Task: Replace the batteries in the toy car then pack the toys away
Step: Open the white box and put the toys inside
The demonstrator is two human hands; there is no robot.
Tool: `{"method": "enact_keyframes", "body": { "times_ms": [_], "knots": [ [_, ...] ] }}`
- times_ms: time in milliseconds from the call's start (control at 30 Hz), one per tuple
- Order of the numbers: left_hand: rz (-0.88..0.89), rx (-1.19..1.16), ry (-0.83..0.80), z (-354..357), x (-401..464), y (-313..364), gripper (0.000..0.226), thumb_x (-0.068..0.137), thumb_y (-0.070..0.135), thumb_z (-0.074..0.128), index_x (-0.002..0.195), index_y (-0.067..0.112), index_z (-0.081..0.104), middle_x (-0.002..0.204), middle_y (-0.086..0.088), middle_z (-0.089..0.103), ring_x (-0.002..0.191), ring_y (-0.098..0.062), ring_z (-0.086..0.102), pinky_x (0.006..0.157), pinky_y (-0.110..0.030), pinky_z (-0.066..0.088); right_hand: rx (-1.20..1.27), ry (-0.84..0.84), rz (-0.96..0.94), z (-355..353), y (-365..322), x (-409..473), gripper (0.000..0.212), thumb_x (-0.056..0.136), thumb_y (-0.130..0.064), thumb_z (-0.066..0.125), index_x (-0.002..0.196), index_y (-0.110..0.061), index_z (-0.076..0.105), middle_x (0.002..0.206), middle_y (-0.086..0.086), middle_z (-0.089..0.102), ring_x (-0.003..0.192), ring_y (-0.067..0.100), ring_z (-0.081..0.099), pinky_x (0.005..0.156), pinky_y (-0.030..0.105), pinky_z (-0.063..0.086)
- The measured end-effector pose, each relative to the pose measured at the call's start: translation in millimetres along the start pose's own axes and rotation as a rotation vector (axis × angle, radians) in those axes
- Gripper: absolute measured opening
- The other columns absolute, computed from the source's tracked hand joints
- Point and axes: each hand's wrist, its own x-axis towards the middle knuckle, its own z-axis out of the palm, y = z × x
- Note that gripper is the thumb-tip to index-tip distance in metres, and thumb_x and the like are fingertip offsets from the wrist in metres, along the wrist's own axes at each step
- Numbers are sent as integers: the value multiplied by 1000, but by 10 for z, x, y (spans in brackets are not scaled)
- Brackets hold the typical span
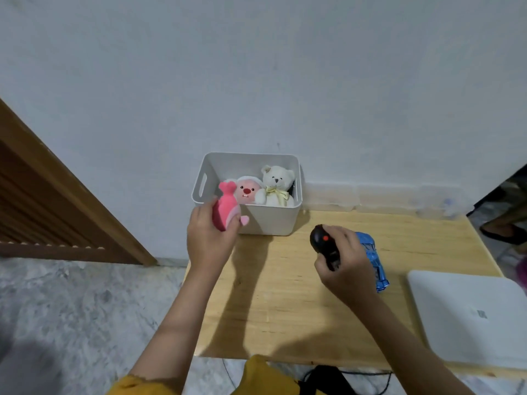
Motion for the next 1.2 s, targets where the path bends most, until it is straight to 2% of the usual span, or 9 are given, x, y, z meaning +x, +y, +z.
{"method": "enact_keyframes", "body": {
  "times_ms": [167, 300, 400, 500, 667, 767, 867, 1033, 1200],
  "knots": [
    [65, 67, 17, -21, 597, 149, 34, 74, 37, 70, 101, 17, 62, 88, 1, 63, 84, -23, 58, 68, -33, 49, 95, -19, -44, -165, -204, 433, 55, 74, -23, 60, 128, -19, 55, 123, -4, 53, 110, 11, 46, 79, 11, 39],
    [-36, 60, -108, 1, 994, 153, 30, 75, 24, 70, 102, 13, 62, 90, -1, 64, 82, -21, 60, 72, -34, 51, 57, -93, -71, -162, -275, 815, 53, 73, -28, 56, 125, -22, 58, 119, -7, 56, 109, 14, 47, 83, 26, 45],
    [-136, 94, -221, 88, 1211, 65, 38, 78, 18, 69, 115, 9, 61, 106, -8, 65, 96, -25, 61, 81, -28, 45, 31, -171, -83, -107, -281, 1083, 53, 72, -34, 51, 124, -28, 58, 115, -10, 57, 105, 13, 45, 82, 28, 47],
    [-185, 129, -307, 213, 1390, -56, 44, 81, 15, 66, 124, 9, 57, 119, -10, 63, 109, -26, 58, 88, -26, 42, -2, -302, -92, 5, -310, 1338, 50, 74, -29, 56, 124, -34, 56, 114, -12, 56, 104, 12, 43, 82, 29, 46],
    [-223, 184, -382, 438, 1593, -238, 38, 81, 11, 62, 119, 13, 59, 116, -10, 64, 106, -26, 58, 81, -24, 41, -15, -428, -91, 331, -363, 1694, 49, 72, -25, 57, 120, -34, 58, 116, -9, 59, 105, 18, 47, 88, 31, 45],
    [-212, 304, -503, 585, 1642, -319, 39, 82, 14, 59, 121, 14, 59, 120, -9, 64, 111, -27, 58, 87, -27, 44, -137, -551, -123, 503, -395, 1844, 49, 74, -25, 58, 122, -35, 56, 120, -7, 58, 108, 21, 49, 88, 31, 42],
    [-174, 408, -553, 688, 1614, -346, 28, 90, 18, 47, 111, 10, 64, 111, -15, 67, 107, -33, 58, 84, -31, 45, -231, -653, -150, 658, -428, 1914, 47, 74, -24, 58, 119, -37, 57, 119, -6, 58, 112, 23, 50, 89, 33, 39],
    [-132, 511, -537, 738, 1612, -392, 30, 94, 17, 39, 105, 8, 65, 106, -20, 67, 103, -36, 60, 82, -33, 47, -201, -699, -110, 783, -368, 1964, 39, 77, -33, 62, 116, -38, 61, 118, -10, 63, 113, 16, 54, 86, 28, 36],
    [-135, 549, -580, 708, 1611, -370, 35, 94, 21, 37, 103, 9, 68, 99, -18, 70, 96, -34, 64, 81, -34, 51, -78, -709, -55, 770, -365, 1930, 29, 79, -33, 62, 108, -33, 66, 107, -8, 68, 101, 17, 59, 77, 26, 46]
  ]
}}
